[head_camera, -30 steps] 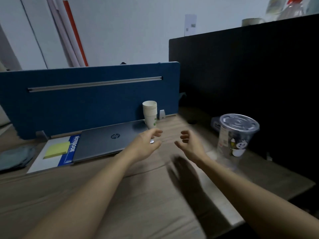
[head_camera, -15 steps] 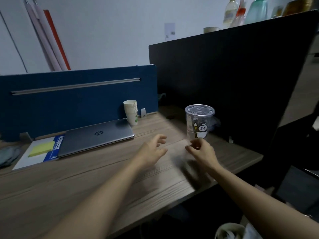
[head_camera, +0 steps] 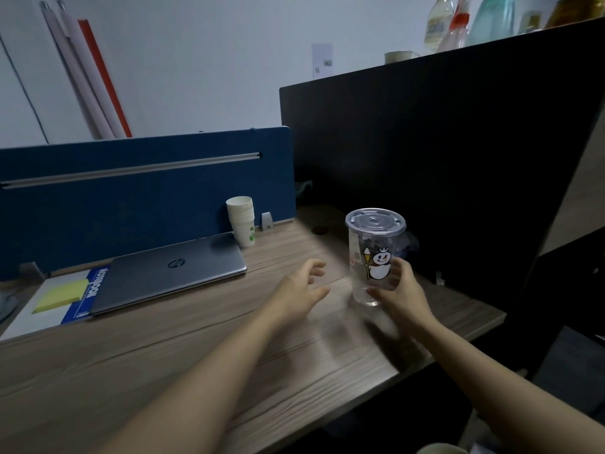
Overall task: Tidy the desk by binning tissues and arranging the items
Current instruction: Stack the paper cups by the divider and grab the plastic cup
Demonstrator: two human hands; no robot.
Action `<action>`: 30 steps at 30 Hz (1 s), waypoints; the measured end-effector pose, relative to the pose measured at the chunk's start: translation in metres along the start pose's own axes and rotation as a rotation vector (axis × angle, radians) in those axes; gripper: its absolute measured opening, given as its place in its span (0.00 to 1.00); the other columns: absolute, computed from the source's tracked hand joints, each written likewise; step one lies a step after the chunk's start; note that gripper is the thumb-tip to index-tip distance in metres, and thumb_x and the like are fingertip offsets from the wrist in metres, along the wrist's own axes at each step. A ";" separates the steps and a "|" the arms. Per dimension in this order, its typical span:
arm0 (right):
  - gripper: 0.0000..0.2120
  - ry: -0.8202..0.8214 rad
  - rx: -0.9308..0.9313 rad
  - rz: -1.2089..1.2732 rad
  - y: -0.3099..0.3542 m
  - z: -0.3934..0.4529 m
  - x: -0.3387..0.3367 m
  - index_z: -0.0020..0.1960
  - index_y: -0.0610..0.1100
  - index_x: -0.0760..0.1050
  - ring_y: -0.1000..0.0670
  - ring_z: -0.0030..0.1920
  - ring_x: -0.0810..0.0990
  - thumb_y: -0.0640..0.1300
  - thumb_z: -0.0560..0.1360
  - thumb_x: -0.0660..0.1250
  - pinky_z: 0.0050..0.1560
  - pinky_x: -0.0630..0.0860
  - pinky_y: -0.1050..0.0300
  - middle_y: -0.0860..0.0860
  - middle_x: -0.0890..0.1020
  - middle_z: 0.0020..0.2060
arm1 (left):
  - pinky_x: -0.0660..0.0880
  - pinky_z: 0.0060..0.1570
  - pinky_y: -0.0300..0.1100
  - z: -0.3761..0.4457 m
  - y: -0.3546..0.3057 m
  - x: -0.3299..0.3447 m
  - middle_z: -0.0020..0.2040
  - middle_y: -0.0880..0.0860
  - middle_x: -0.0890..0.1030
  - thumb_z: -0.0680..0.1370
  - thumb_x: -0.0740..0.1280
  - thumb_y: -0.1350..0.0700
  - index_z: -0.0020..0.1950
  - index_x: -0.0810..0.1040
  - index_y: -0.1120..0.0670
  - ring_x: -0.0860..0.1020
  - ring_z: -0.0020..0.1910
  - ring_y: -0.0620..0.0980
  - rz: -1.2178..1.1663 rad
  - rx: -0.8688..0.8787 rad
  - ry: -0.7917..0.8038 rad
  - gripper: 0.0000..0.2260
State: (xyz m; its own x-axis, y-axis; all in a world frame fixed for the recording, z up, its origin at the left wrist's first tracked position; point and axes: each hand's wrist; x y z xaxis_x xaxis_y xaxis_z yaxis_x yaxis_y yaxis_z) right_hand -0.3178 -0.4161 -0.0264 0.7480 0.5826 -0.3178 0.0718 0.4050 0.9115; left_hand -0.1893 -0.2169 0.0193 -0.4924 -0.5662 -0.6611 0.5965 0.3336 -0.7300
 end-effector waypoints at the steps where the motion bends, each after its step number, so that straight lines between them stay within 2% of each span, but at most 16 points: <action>1: 0.37 0.013 -0.005 0.016 -0.001 0.002 0.001 0.69 0.52 0.66 0.54 0.60 0.75 0.42 0.65 0.80 0.55 0.71 0.63 0.56 0.76 0.58 | 0.70 0.57 0.40 0.004 0.001 0.001 0.65 0.46 0.76 0.78 0.68 0.50 0.70 0.69 0.45 0.74 0.63 0.45 -0.003 0.000 -0.001 0.21; 4: 0.37 0.076 -0.007 0.041 -0.003 0.008 0.006 0.69 0.51 0.65 0.54 0.60 0.76 0.42 0.66 0.79 0.53 0.72 0.66 0.54 0.76 0.60 | 0.72 0.62 0.45 0.015 0.004 0.005 0.67 0.46 0.75 0.78 0.69 0.49 0.71 0.68 0.45 0.74 0.64 0.46 -0.019 -0.013 -0.002 0.22; 8: 0.35 0.138 -0.023 0.049 0.000 0.013 0.019 0.68 0.49 0.66 0.55 0.59 0.77 0.40 0.66 0.79 0.50 0.74 0.70 0.51 0.78 0.61 | 0.73 0.64 0.49 0.024 0.010 0.006 0.69 0.46 0.74 0.77 0.69 0.47 0.73 0.66 0.44 0.74 0.63 0.46 -0.049 -0.027 0.010 0.25; 15: 0.34 0.189 -0.058 0.063 0.009 0.018 0.050 0.69 0.47 0.67 0.58 0.56 0.79 0.39 0.67 0.78 0.51 0.77 0.67 0.52 0.79 0.59 | 0.75 0.63 0.52 0.027 0.028 -0.005 0.66 0.43 0.74 0.77 0.70 0.48 0.73 0.65 0.44 0.77 0.59 0.46 -0.103 -0.071 0.001 0.26; 18: 0.34 0.219 -0.066 0.069 0.013 0.024 0.071 0.68 0.48 0.66 0.62 0.54 0.78 0.38 0.67 0.78 0.47 0.75 0.71 0.54 0.78 0.57 | 0.76 0.61 0.51 0.027 0.039 -0.016 0.66 0.43 0.74 0.78 0.70 0.49 0.72 0.66 0.43 0.78 0.57 0.43 -0.136 -0.092 -0.007 0.25; 21: 0.35 0.236 -0.069 0.079 0.017 0.030 0.090 0.67 0.53 0.65 0.64 0.52 0.78 0.39 0.66 0.78 0.46 0.75 0.71 0.57 0.78 0.56 | 0.78 0.58 0.47 0.027 0.053 -0.027 0.66 0.43 0.74 0.77 0.70 0.48 0.69 0.68 0.41 0.78 0.56 0.42 -0.158 -0.107 -0.021 0.22; 24: 0.35 0.223 -0.099 0.054 0.020 0.037 0.110 0.61 0.61 0.63 0.68 0.50 0.78 0.42 0.65 0.79 0.44 0.74 0.73 0.64 0.77 0.53 | 0.76 0.59 0.45 0.028 0.066 -0.038 0.67 0.43 0.74 0.77 0.69 0.46 0.74 0.66 0.44 0.78 0.58 0.43 -0.120 -0.135 -0.039 0.27; 27: 0.33 0.195 -0.103 0.029 0.022 0.047 0.128 0.58 0.65 0.63 0.63 0.50 0.80 0.46 0.64 0.79 0.46 0.76 0.68 0.64 0.78 0.51 | 0.74 0.63 0.48 0.031 0.079 -0.049 0.66 0.45 0.76 0.76 0.70 0.46 0.74 0.67 0.46 0.76 0.59 0.46 -0.086 -0.159 -0.088 0.27; 30: 0.34 0.196 -0.104 0.012 0.022 0.063 0.145 0.61 0.61 0.63 0.60 0.51 0.80 0.47 0.63 0.79 0.47 0.76 0.66 0.63 0.78 0.51 | 0.72 0.64 0.46 0.032 0.095 -0.063 0.66 0.44 0.76 0.76 0.69 0.44 0.72 0.68 0.45 0.75 0.61 0.45 -0.054 -0.162 -0.097 0.26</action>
State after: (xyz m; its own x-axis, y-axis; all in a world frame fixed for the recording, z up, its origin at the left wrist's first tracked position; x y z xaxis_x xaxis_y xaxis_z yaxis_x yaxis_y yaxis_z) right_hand -0.1664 -0.3666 -0.0360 0.6053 0.7093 -0.3613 -0.0120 0.4619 0.8868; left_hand -0.0817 -0.1741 -0.0027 -0.4529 -0.6535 -0.6065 0.4574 0.4136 -0.7872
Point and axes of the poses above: each hand's wrist, its own z-axis towards the middle knuckle, its own x-axis out of the palm, y = z × x
